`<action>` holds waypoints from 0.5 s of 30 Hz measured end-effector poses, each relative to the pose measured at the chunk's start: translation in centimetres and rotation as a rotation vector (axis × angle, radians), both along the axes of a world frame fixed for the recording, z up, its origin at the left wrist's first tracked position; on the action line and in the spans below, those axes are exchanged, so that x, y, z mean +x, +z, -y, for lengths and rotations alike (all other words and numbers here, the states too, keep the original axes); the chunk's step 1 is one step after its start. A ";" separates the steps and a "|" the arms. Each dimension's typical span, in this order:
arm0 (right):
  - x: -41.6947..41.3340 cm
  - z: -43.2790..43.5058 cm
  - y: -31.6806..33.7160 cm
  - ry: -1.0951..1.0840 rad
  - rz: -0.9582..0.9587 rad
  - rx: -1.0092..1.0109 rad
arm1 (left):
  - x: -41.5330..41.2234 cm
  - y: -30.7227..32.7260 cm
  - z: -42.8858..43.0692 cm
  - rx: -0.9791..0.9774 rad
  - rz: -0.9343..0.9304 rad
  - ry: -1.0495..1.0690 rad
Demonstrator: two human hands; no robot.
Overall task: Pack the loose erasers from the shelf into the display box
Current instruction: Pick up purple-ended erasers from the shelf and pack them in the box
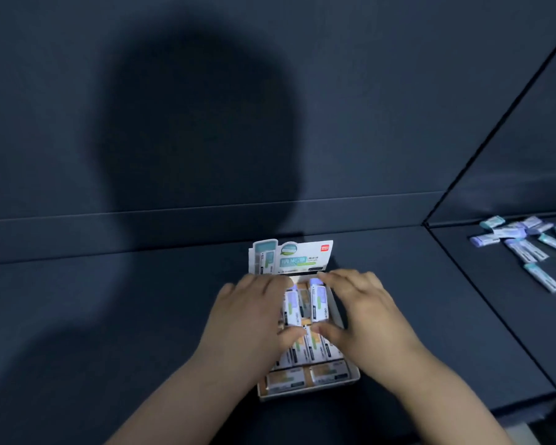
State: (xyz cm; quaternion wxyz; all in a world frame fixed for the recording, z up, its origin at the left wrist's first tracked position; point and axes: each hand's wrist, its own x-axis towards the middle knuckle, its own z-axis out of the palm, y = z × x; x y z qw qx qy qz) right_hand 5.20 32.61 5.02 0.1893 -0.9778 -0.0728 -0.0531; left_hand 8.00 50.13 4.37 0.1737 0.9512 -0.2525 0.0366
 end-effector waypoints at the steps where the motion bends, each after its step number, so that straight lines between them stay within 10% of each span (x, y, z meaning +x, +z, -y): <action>1: 0.4 -0.1 0.0 0.002 -0.010 -0.027 | 0.3 -0.3 0.4 0.020 0.008 -0.004; 15: 1.6 -0.1 -3.6 0.031 0.035 -0.130 | 0.0 -1.8 2.1 0.210 0.012 0.063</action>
